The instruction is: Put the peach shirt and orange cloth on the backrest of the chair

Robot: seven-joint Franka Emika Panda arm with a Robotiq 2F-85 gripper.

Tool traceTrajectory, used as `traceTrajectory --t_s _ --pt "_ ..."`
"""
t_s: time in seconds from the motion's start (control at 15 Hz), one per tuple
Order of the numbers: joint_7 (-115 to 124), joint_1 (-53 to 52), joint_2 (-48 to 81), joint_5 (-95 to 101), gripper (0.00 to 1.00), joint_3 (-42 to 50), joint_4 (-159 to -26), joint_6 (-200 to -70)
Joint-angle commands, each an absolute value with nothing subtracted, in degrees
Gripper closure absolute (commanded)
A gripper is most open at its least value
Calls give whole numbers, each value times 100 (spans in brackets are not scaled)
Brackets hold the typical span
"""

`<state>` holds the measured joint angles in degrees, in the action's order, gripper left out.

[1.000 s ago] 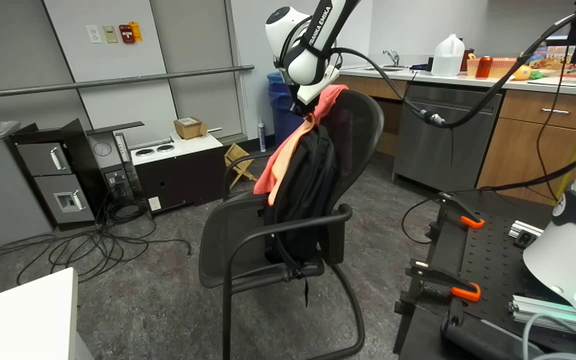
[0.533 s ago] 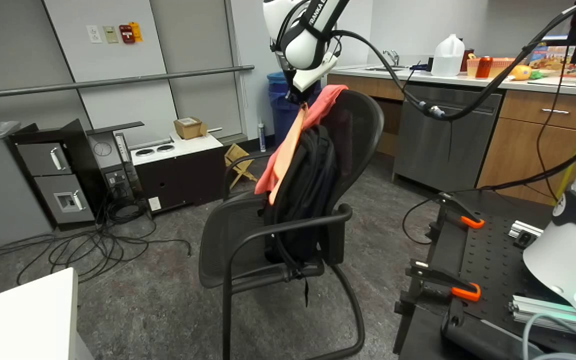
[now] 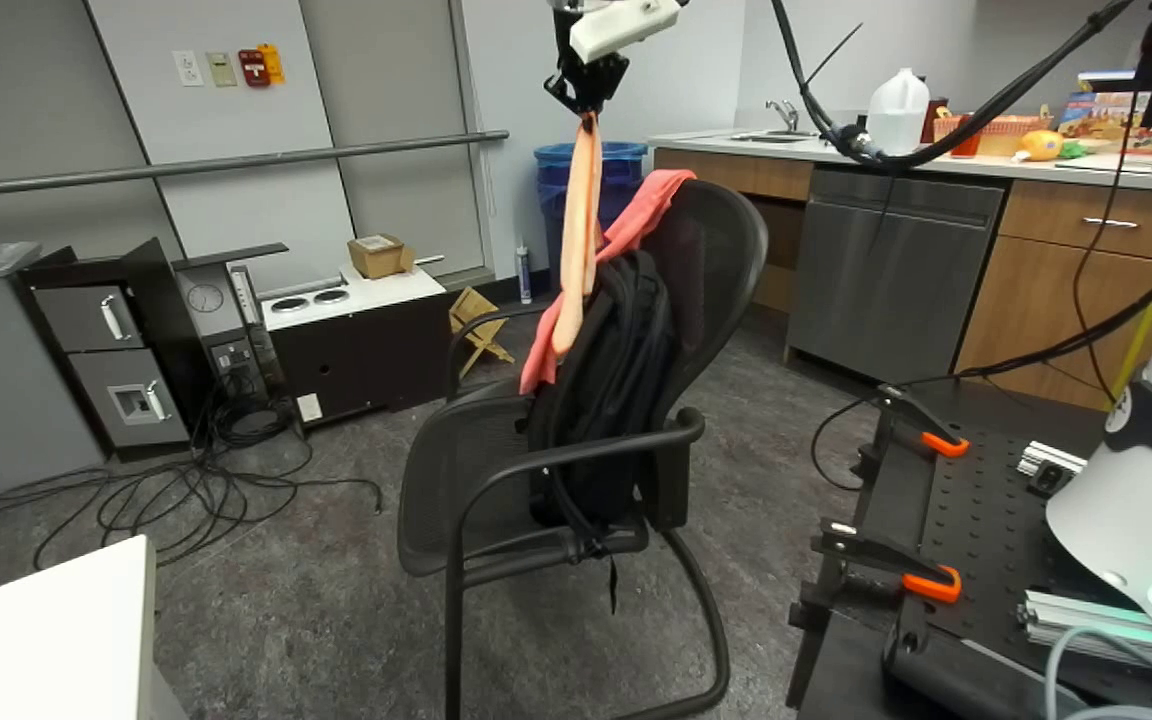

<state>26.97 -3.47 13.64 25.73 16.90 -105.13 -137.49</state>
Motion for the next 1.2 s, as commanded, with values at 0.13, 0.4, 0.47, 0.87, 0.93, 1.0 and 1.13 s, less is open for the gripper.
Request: traceTrajectory --t_s 0.13,0.4,0.47,0.87,0.93,1.0,1.13 --pt "2493 -26 472 2081 100 1244 -10441 -13407" --pt "2379 244 276 1770 100 1177 -10281 -13396" --pt "2338 316 256 1699 100 1184 -10242 -13392" --pt "2016 714 28 1549 100 1251 -10308 -13326" --pt "1952 772 -5 1536 100 1260 -10320 -13295" --pt "1892 826 -35 1519 100 1270 -10329 -13241" --pt "1775 930 -91 1559 100 1294 -10349 -13096"
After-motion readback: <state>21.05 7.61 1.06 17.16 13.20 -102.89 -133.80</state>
